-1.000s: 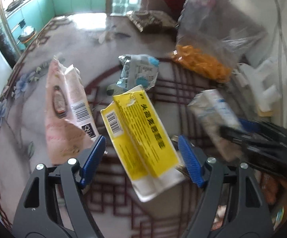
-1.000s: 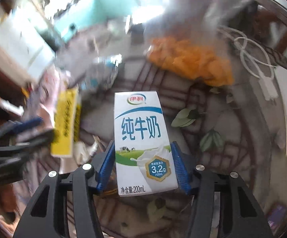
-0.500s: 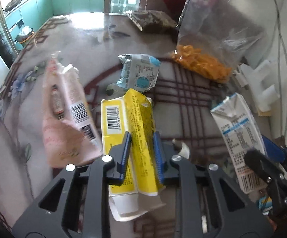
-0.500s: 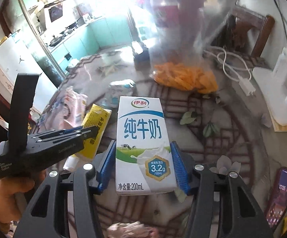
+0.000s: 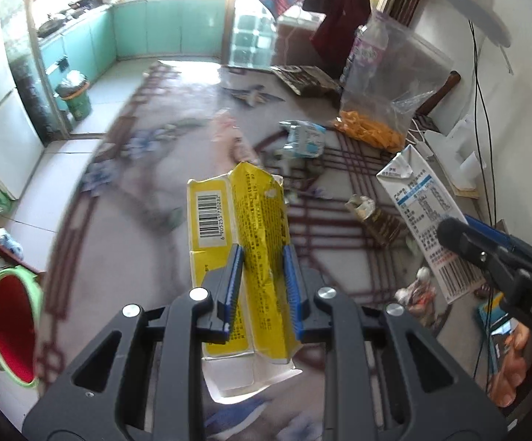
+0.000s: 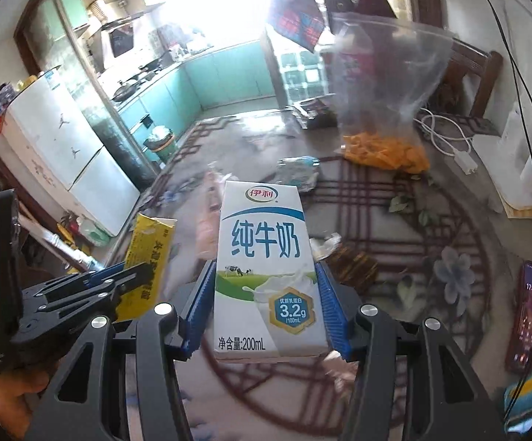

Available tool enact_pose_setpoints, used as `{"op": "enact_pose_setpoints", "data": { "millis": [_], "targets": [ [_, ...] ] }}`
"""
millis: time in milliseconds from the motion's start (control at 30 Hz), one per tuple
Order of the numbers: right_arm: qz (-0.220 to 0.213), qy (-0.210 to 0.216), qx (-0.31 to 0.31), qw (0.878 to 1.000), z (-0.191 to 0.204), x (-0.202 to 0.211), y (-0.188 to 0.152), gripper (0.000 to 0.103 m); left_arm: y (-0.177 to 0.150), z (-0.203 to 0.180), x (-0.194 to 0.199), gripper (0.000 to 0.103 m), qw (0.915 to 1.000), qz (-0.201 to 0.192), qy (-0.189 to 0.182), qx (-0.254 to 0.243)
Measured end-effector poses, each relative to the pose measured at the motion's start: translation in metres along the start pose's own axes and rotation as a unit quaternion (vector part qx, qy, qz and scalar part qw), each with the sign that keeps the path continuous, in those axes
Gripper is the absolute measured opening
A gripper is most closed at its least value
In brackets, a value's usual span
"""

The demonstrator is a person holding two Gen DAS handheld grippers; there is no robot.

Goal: Collect trash
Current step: 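Carry both cartons over the red bucket and open both tools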

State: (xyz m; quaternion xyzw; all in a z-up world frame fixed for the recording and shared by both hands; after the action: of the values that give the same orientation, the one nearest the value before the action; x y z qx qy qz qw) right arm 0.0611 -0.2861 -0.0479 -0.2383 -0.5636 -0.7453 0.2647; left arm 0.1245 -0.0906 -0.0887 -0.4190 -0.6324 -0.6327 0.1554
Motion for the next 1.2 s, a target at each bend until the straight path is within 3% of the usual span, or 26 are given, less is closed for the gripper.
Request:
{"op": "enact_pose_setpoints", "data": {
  "millis": [200, 500, 967, 1200],
  "targets": [
    [-0.005, 0.015, 0.021, 1.0, 0.042, 0.007, -0.009, 0.052, -0.014, 0.039, 0.045, 0.023, 0.9991, -0.029, 0.031, 0.006],
    [-0.006, 0.03, 0.05, 0.998, 0.105, 0.001, -0.016, 0.052, -0.019, 0.096, 0.08, 0.023, 0.9962, -0.062, 0.056, 0.025],
    [0.004, 0.05, 0.085, 0.995, 0.215, -0.023, -0.03, 0.052, -0.03, 0.199, 0.111, 0.023, 0.9928, -0.069, 0.08, 0.056],
    [0.017, 0.07, 0.102, 0.992, 0.273, -0.043, -0.04, 0.052, -0.042, 0.258, 0.121, 0.023, 0.9894, -0.062, 0.11, 0.072]
  ]
}}
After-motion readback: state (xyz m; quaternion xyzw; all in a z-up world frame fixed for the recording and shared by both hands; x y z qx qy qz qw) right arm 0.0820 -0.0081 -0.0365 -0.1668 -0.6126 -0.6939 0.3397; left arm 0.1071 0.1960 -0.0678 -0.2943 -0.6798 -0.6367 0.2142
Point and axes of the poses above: each gripper's, at about its wrist camera, not at the fingertips, and x roughly against the way its jaws point, z to its left, y to its top, the point moved 2 cm from there along -x, roughly the way its jaws point, and after that the axes turned 8 degrees about -z, right-handed, at the moved point
